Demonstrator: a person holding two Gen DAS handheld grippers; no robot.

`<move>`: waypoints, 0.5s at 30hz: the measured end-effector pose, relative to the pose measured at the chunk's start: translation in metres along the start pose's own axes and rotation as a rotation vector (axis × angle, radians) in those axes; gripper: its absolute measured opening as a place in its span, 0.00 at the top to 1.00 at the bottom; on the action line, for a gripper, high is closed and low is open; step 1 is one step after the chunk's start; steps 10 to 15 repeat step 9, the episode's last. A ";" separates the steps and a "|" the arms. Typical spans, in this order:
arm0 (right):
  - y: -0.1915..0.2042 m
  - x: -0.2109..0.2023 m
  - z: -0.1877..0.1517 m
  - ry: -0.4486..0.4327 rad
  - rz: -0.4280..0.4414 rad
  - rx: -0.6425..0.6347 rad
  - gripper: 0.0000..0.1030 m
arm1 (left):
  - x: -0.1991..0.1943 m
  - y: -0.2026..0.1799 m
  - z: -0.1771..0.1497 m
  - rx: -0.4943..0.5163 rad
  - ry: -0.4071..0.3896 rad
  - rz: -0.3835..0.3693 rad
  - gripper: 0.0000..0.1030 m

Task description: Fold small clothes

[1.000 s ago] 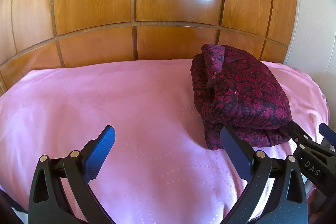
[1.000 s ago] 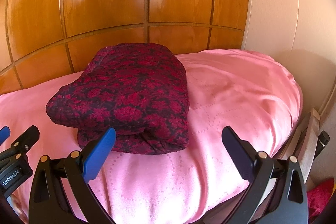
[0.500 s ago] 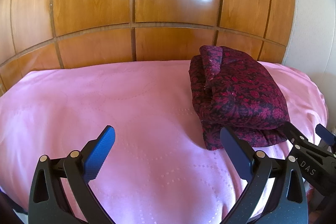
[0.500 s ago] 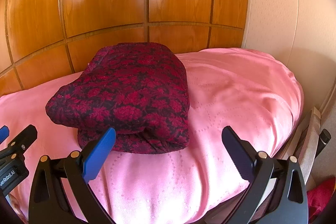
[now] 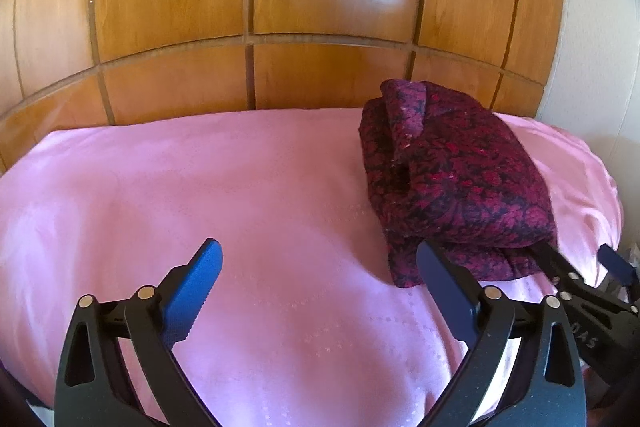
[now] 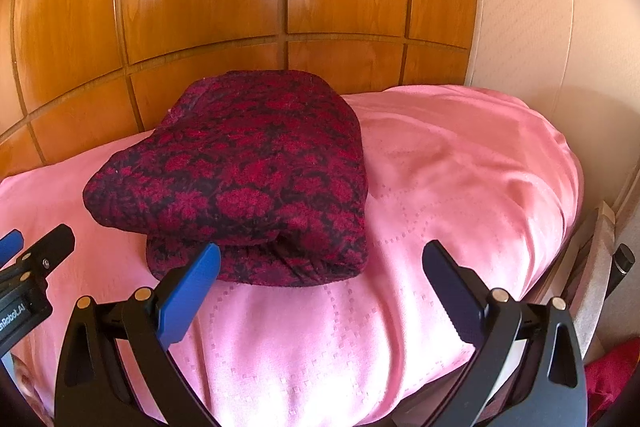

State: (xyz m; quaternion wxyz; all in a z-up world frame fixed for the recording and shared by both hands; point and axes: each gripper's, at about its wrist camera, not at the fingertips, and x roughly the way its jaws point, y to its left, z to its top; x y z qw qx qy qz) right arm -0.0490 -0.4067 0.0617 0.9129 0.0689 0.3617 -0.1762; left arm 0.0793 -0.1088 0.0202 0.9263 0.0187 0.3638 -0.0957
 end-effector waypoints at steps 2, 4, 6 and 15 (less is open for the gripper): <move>-0.002 0.000 0.001 0.000 0.008 0.012 0.02 | 0.005 0.004 0.001 -0.018 0.020 0.001 0.05; -0.006 -0.002 0.003 -0.007 0.017 0.030 0.02 | 0.011 0.007 0.001 -0.031 0.041 0.018 0.05; -0.012 -0.004 0.009 -0.020 0.027 0.043 0.02 | 0.014 0.008 0.001 -0.037 0.048 0.026 0.05; -0.028 -0.007 0.018 -0.042 0.038 0.086 0.02 | 0.017 0.010 -0.001 -0.030 0.046 0.041 0.05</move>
